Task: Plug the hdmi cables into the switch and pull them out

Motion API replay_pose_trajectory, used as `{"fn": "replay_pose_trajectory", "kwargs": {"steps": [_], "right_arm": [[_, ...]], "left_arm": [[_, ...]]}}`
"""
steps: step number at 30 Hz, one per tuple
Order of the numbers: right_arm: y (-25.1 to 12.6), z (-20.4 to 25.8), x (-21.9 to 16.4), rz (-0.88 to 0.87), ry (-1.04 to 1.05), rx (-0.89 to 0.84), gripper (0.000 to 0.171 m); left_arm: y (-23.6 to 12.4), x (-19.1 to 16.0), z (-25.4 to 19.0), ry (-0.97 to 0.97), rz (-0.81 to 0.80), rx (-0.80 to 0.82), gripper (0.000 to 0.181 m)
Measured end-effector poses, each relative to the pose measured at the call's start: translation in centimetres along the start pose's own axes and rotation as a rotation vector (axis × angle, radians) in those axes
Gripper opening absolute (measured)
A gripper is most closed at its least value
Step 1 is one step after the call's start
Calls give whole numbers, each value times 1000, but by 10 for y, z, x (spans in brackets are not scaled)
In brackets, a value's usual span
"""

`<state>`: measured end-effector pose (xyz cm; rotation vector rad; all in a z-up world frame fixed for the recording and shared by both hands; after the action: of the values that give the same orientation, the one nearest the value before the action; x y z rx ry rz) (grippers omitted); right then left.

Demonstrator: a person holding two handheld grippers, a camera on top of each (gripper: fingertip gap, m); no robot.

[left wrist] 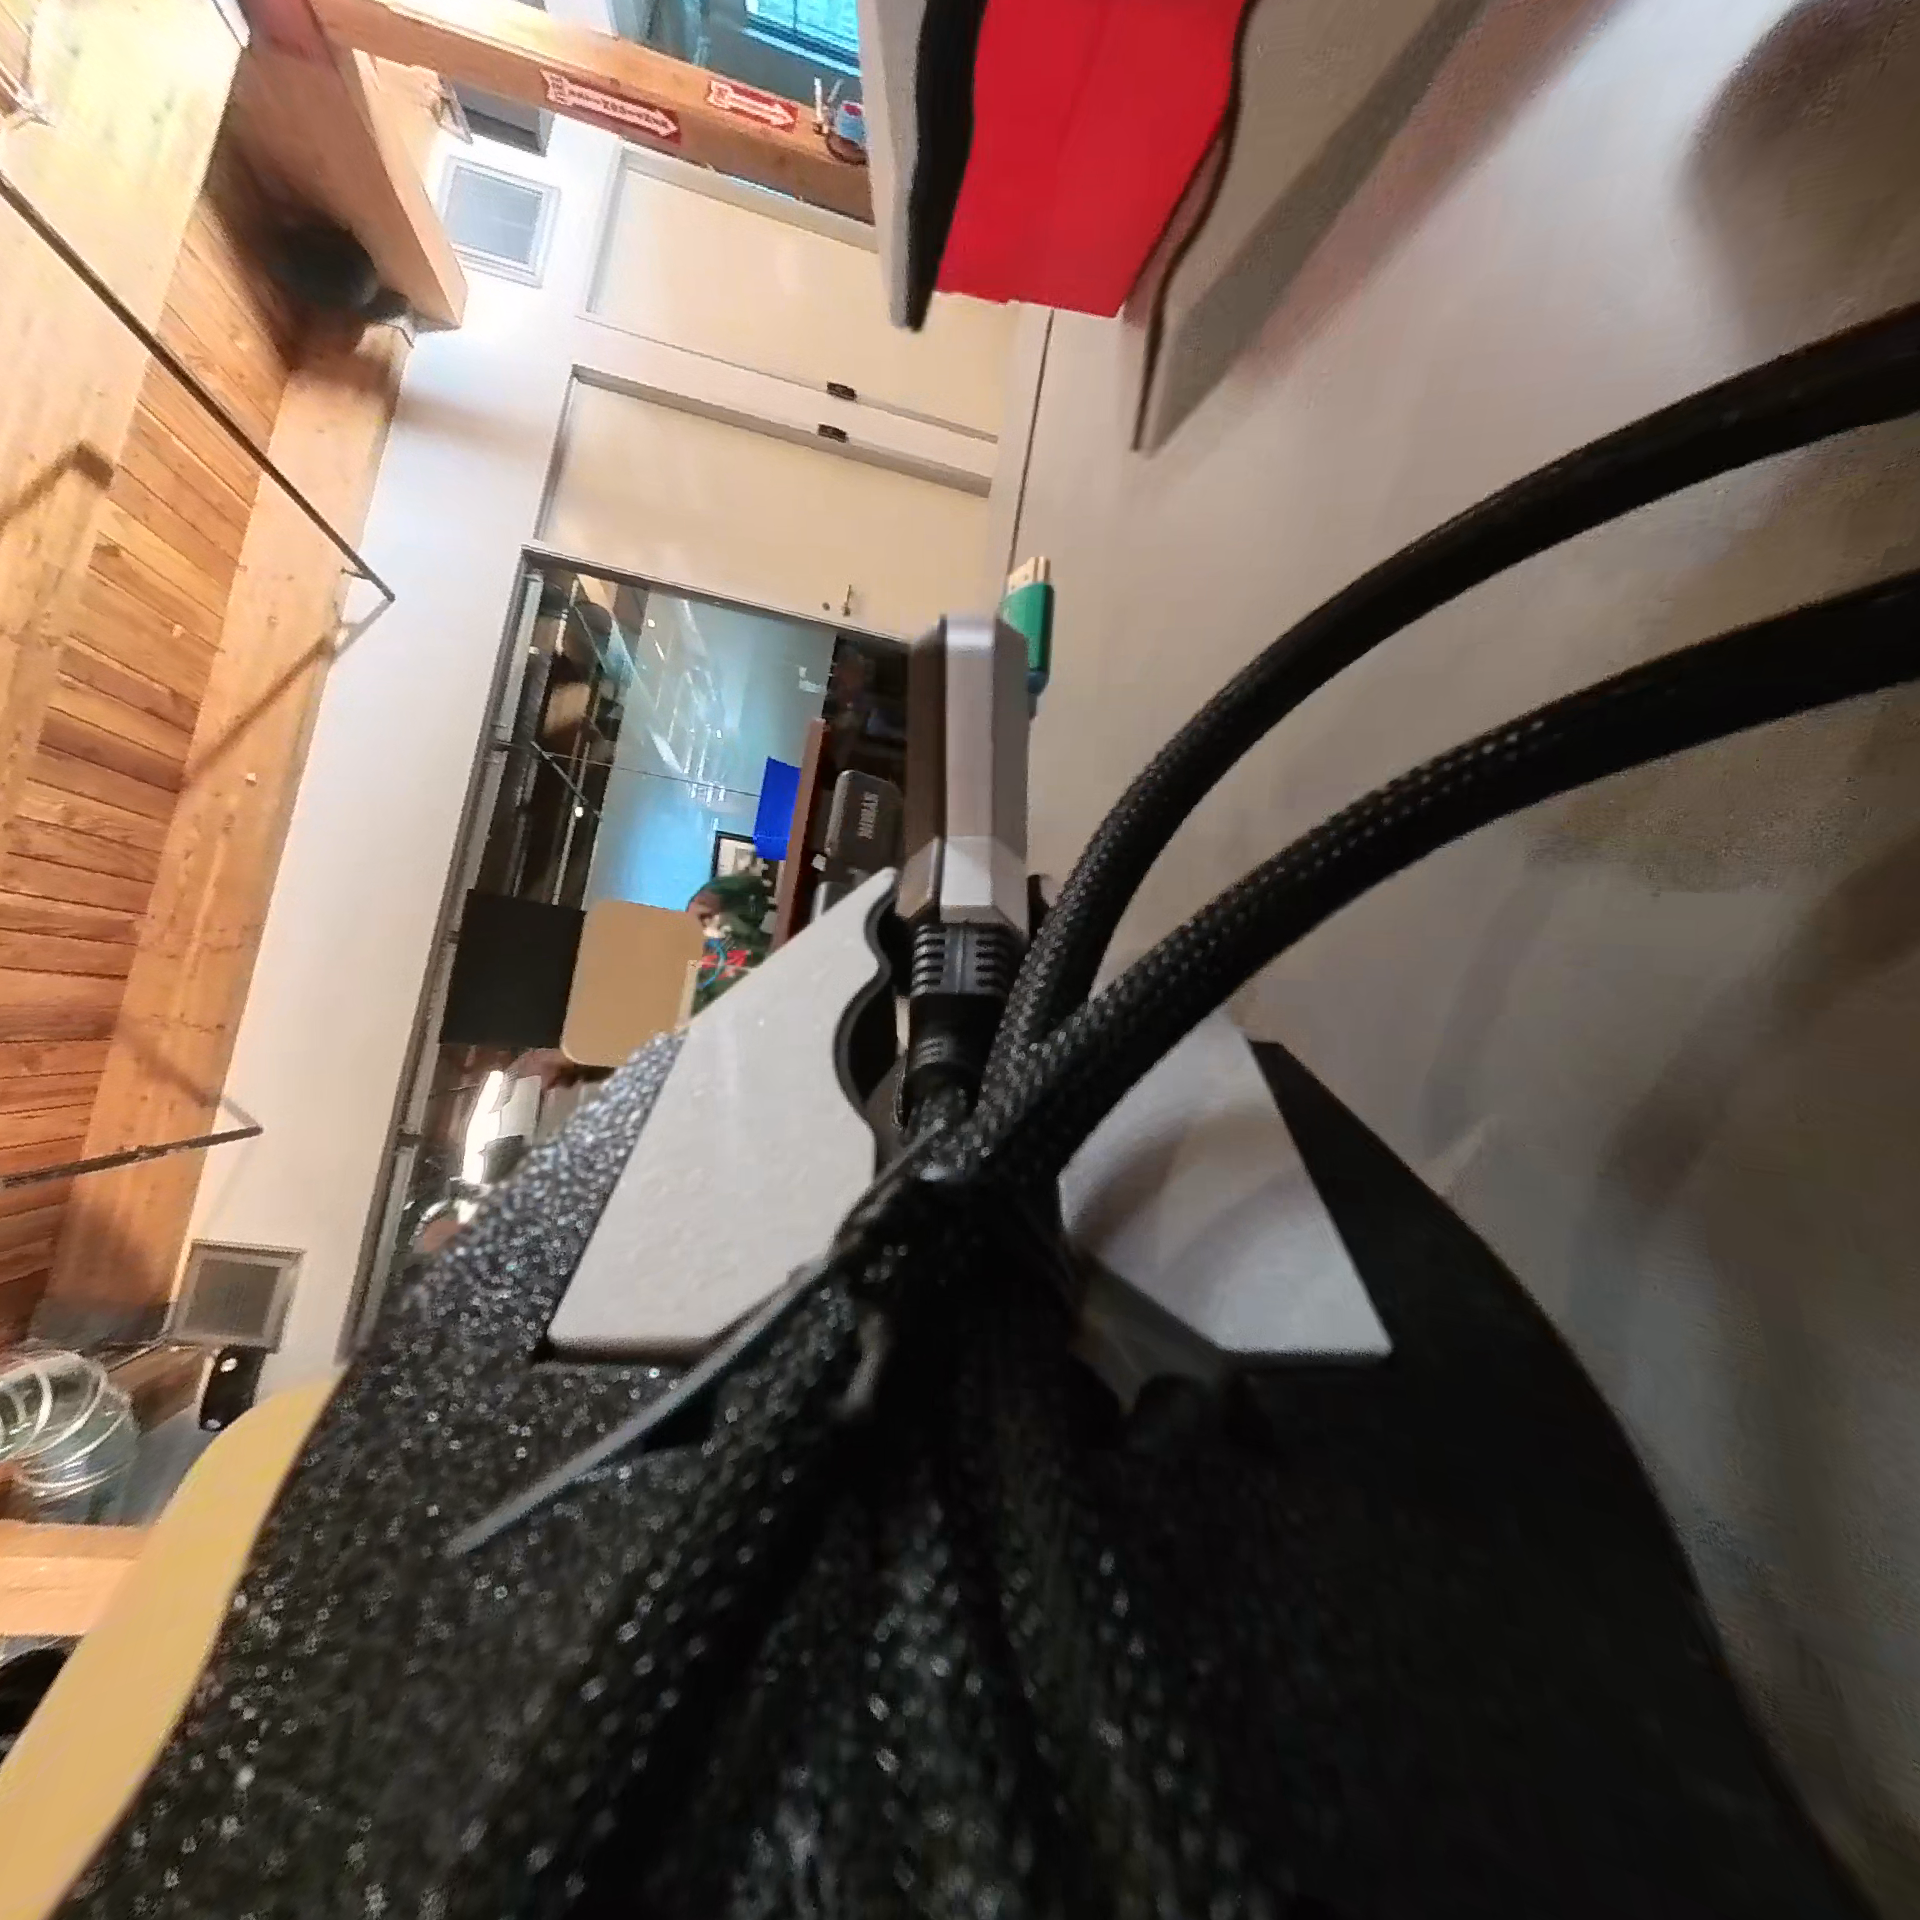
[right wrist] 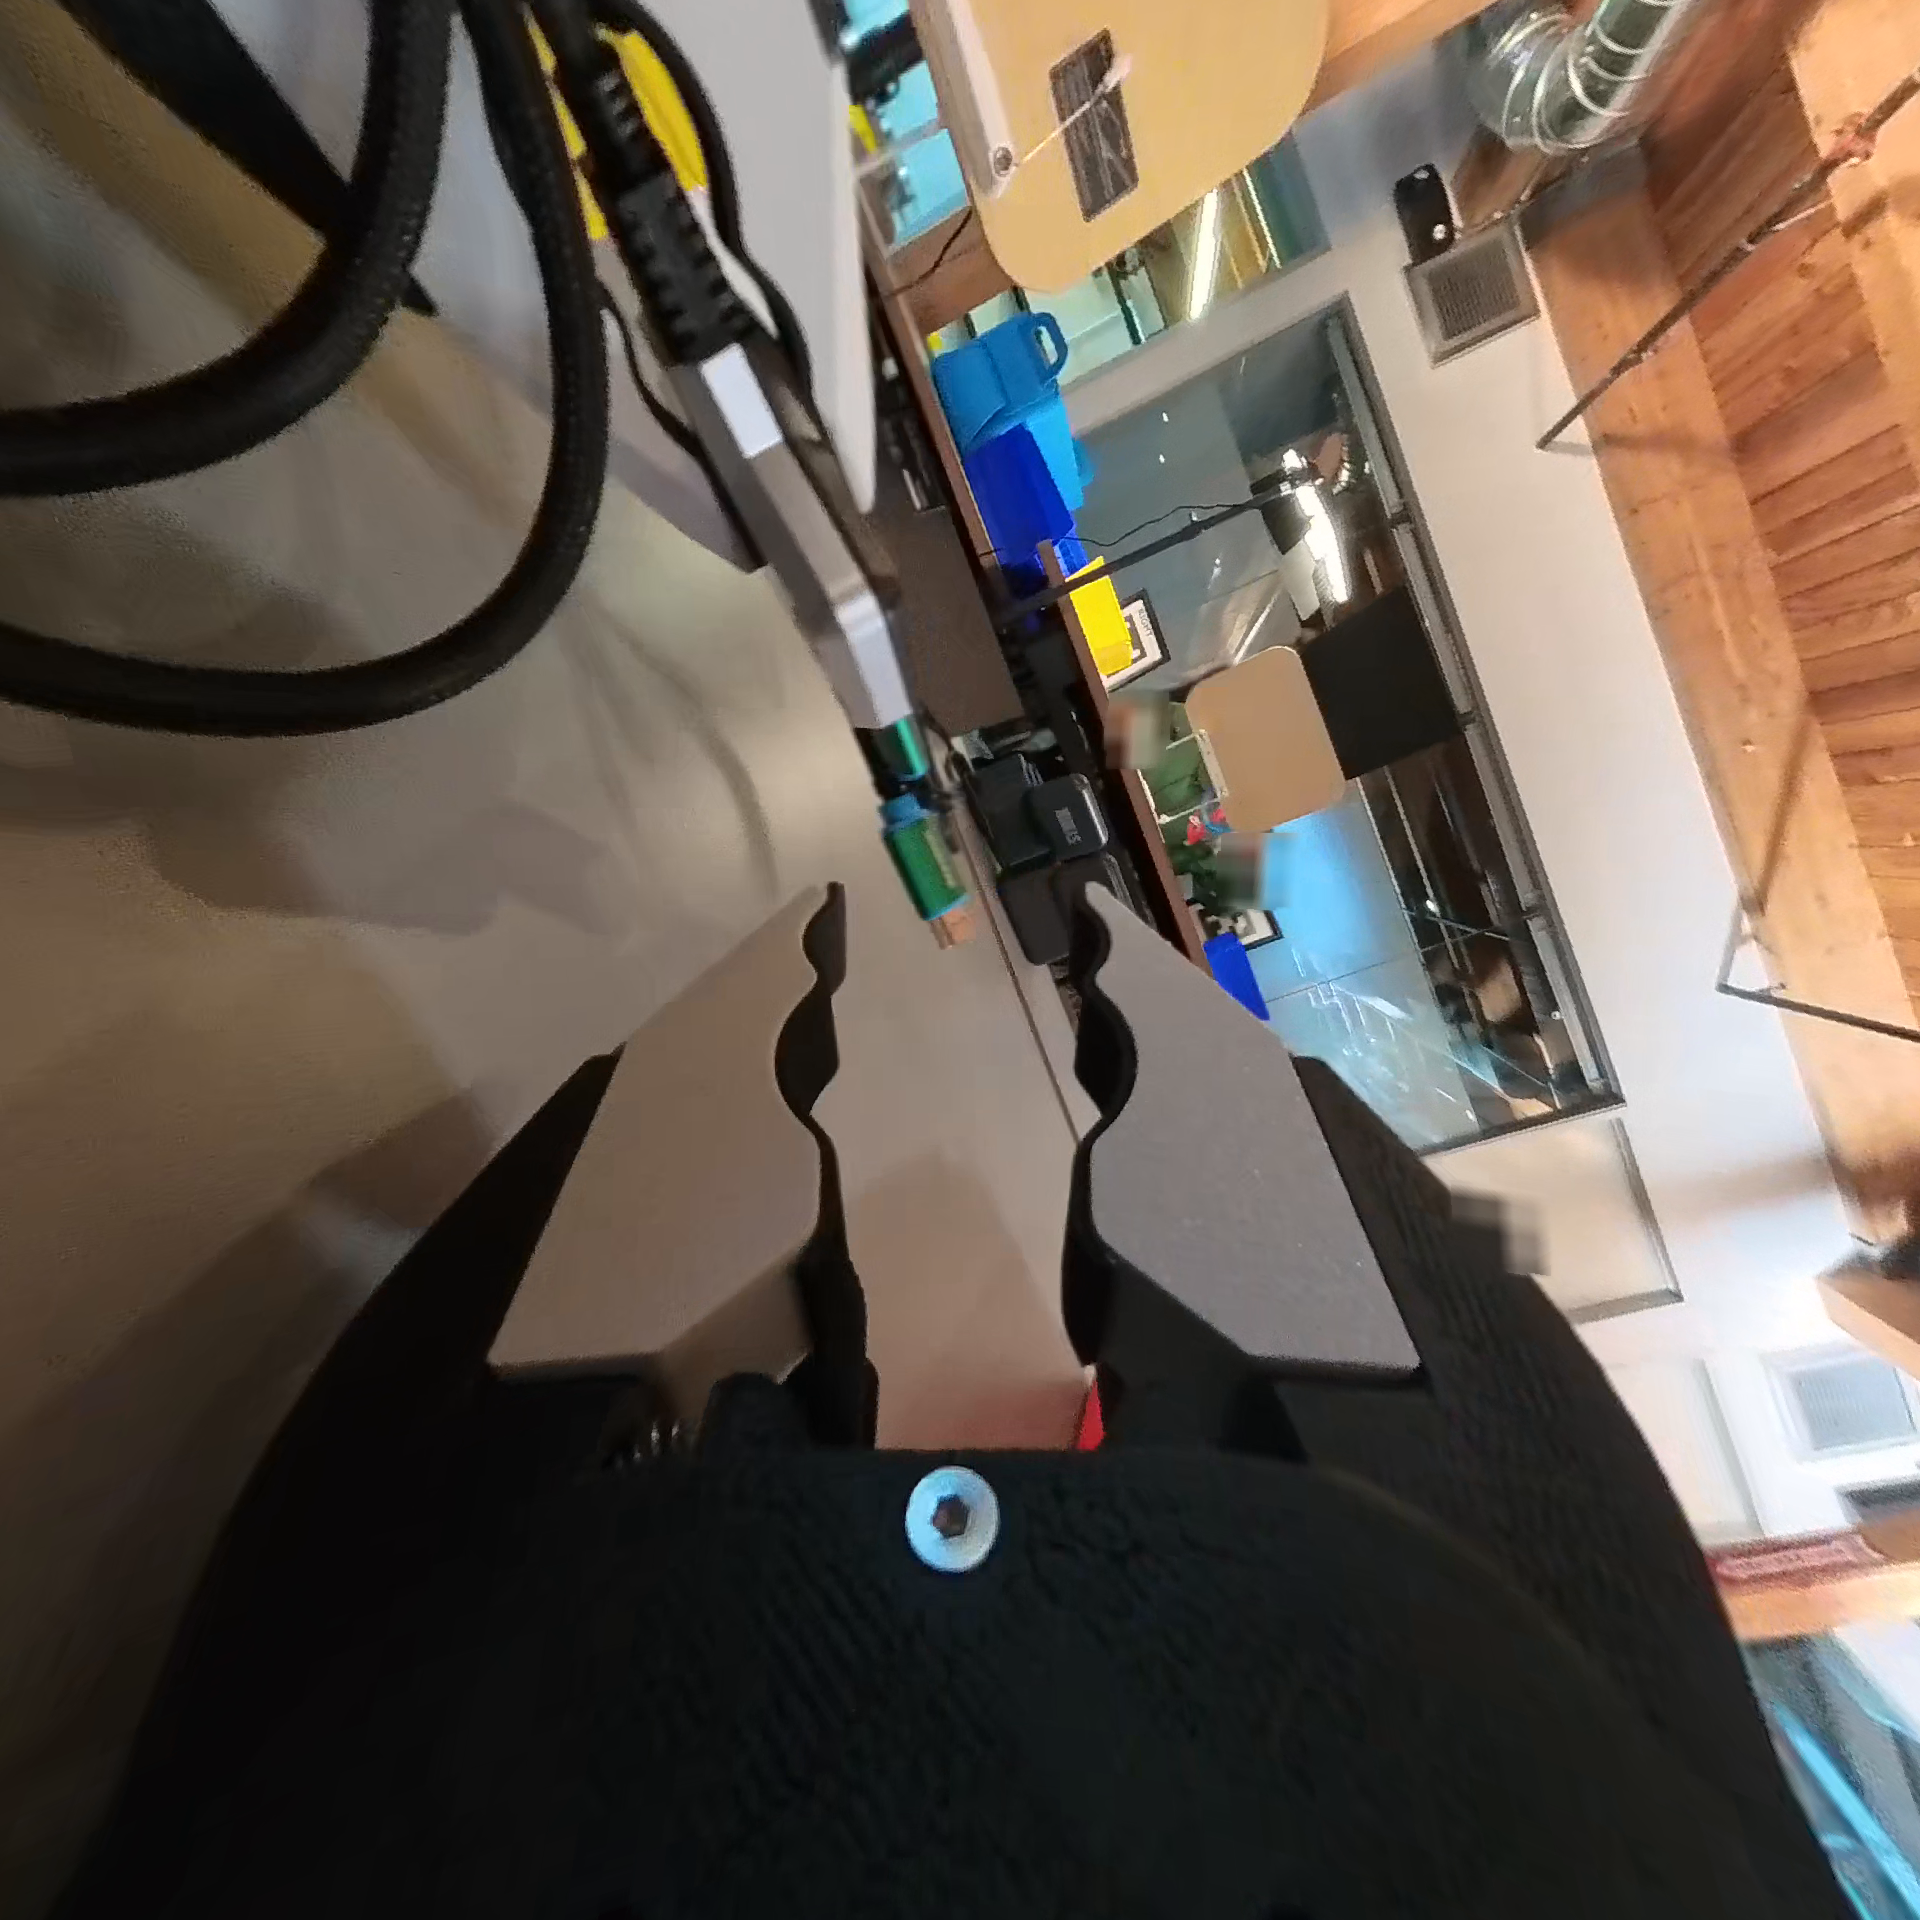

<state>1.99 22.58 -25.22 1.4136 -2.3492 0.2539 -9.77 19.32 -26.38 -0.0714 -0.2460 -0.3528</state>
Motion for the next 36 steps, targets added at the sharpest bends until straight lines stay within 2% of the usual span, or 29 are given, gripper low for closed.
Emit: {"fn": "replay_pose_trajectory", "kwargs": {"steps": [8, 26, 31, 36], "right_arm": [[1, -8, -1, 9, 142, -46, 35], [2, -4, -1, 19, 146, -24, 31], [1, -3, 1, -1, 156, -9, 31], [1, -2, 4, -12, 141, -3, 31]], "left_arm": [[-1, -5, -8, -30, -35, -102, 21], [4, -27, -16, -284, 88, -201, 22], [3, -28, -14, -327, 81, -189, 27], [4, -28, -16, -301, 89, -194, 22]]}}
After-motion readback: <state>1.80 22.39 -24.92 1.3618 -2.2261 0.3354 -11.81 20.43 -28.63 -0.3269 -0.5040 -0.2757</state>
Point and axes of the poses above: each gripper's, where its closed fingertips meet, y out along the fingers, x out of its top, z = x × y across the jaws, the point moved 5 cm from there along -y, back along the fingers, and after that the axes turned 8 degrees about -z, right-handed, at the moved point
